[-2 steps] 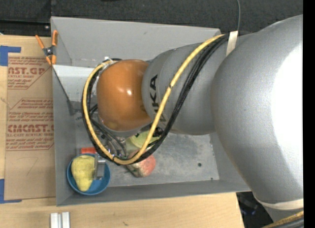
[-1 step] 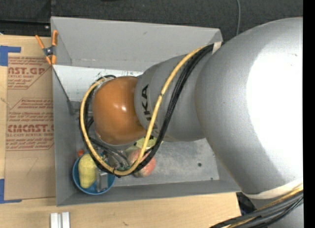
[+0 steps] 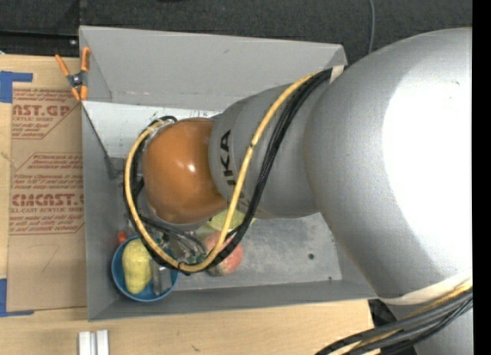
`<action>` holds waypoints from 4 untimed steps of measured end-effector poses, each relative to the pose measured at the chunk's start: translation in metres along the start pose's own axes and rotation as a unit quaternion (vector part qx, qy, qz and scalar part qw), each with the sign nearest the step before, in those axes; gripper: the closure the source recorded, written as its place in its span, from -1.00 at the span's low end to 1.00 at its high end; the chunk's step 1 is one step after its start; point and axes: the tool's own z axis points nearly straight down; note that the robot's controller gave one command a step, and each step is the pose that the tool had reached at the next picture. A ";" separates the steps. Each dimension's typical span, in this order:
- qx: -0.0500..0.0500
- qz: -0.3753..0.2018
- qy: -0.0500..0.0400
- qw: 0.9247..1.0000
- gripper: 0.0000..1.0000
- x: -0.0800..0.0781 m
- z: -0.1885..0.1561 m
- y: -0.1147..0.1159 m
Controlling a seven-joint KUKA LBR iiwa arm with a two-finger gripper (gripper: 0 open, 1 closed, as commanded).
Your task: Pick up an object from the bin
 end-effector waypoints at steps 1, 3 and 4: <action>0.000 -0.088 -0.002 0.996 1.00 -0.011 0.020 0.003; -0.001 -0.086 -0.005 0.996 1.00 -0.006 0.008 -0.001; 0.000 -0.086 -0.004 0.996 1.00 -0.007 0.007 0.000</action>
Offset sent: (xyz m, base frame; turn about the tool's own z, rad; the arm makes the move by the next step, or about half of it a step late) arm 0.0000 0.0000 0.0000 0.0000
